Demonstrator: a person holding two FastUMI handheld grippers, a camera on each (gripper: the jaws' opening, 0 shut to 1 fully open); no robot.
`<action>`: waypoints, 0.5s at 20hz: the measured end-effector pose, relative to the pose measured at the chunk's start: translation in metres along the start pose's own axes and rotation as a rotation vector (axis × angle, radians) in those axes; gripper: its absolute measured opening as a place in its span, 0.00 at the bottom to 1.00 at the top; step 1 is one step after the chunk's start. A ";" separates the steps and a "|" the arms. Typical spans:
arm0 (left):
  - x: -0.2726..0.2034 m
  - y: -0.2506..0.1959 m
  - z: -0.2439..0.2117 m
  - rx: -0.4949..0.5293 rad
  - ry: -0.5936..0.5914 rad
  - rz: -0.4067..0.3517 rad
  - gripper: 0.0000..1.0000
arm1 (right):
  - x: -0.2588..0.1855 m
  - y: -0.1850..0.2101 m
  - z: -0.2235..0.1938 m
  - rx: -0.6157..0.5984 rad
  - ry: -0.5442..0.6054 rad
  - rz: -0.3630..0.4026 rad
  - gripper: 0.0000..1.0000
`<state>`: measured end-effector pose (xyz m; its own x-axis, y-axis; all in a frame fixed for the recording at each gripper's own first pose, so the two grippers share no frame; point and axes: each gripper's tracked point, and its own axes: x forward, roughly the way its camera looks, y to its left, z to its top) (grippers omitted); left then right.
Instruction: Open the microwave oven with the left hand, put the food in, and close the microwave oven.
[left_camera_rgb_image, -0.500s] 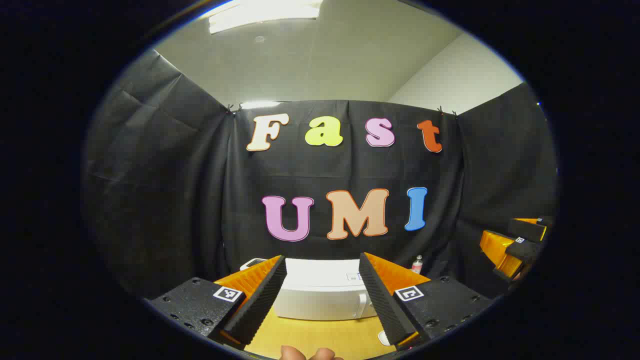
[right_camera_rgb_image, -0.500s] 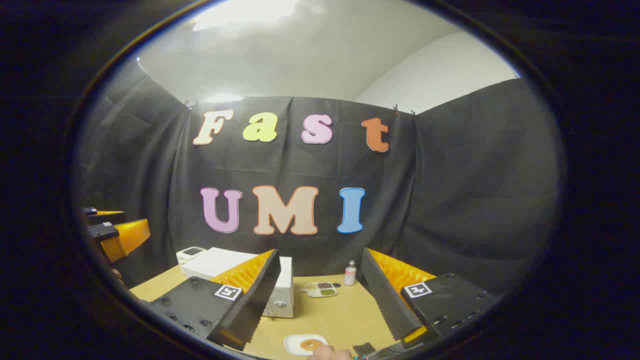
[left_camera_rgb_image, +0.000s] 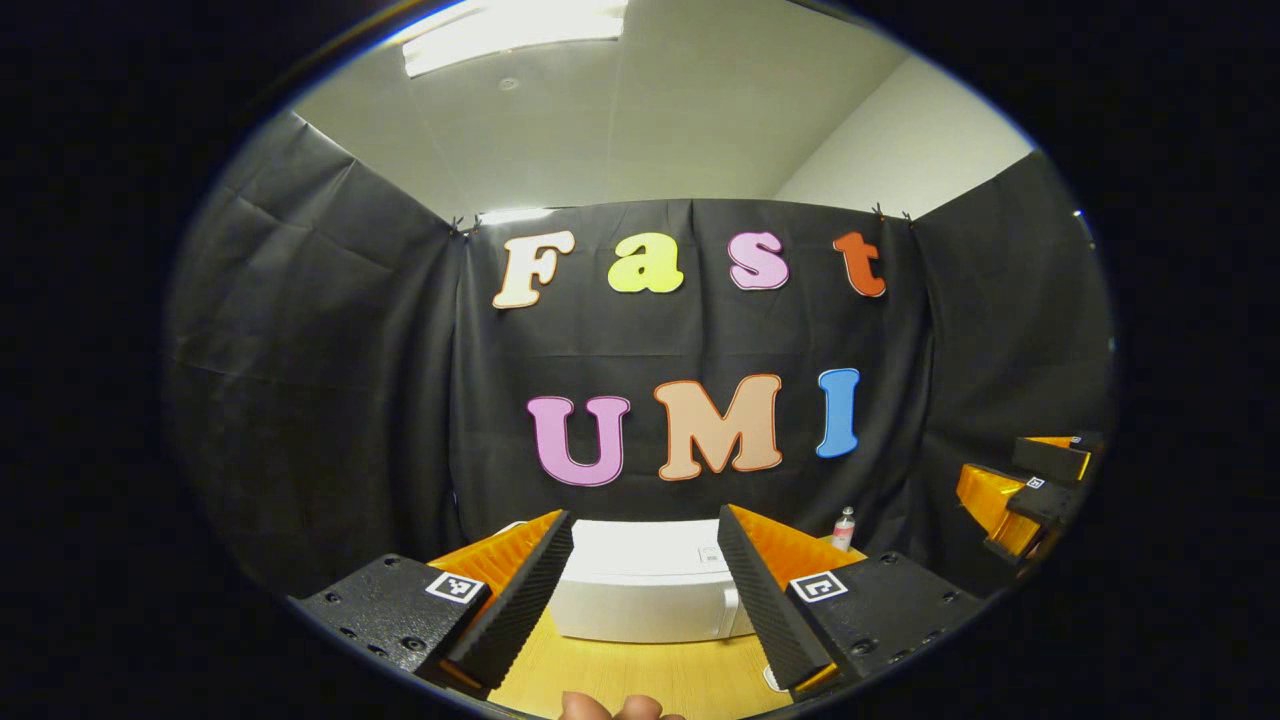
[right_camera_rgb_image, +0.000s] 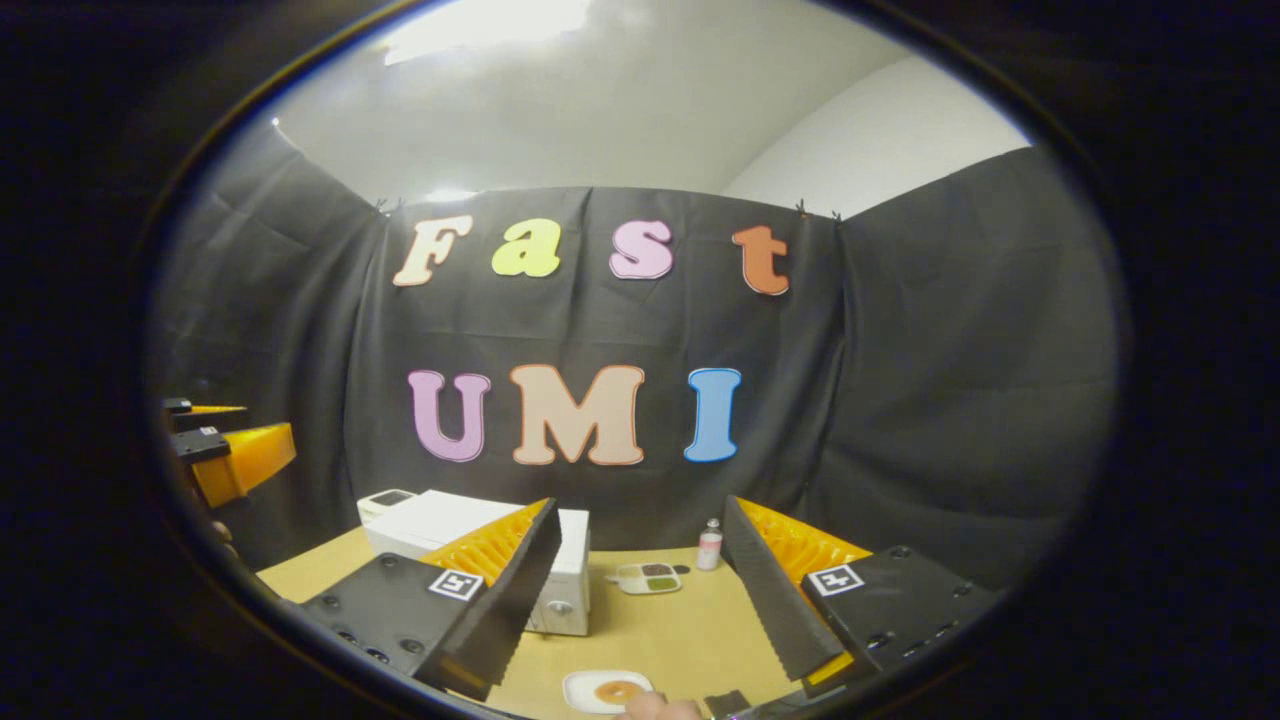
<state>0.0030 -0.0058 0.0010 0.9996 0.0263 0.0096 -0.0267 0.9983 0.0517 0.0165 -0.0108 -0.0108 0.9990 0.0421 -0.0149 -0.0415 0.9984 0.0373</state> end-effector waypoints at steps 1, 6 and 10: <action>0.000 0.000 0.002 0.004 -0.004 0.000 0.95 | 0.001 -0.002 -0.002 0.008 0.003 0.002 0.96; 0.001 0.001 0.007 0.009 -0.019 0.012 0.92 | 0.005 -0.005 0.002 0.006 -0.006 0.007 0.96; 0.001 0.000 0.005 0.014 -0.016 0.015 0.95 | 0.006 -0.002 0.005 0.003 -0.013 0.019 0.96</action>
<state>0.0040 -0.0059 0.0057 0.9988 0.0405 0.0260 -0.0422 0.9970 0.0655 0.0226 -0.0126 -0.0064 0.9982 0.0601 -0.0011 -0.0600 0.9974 0.0409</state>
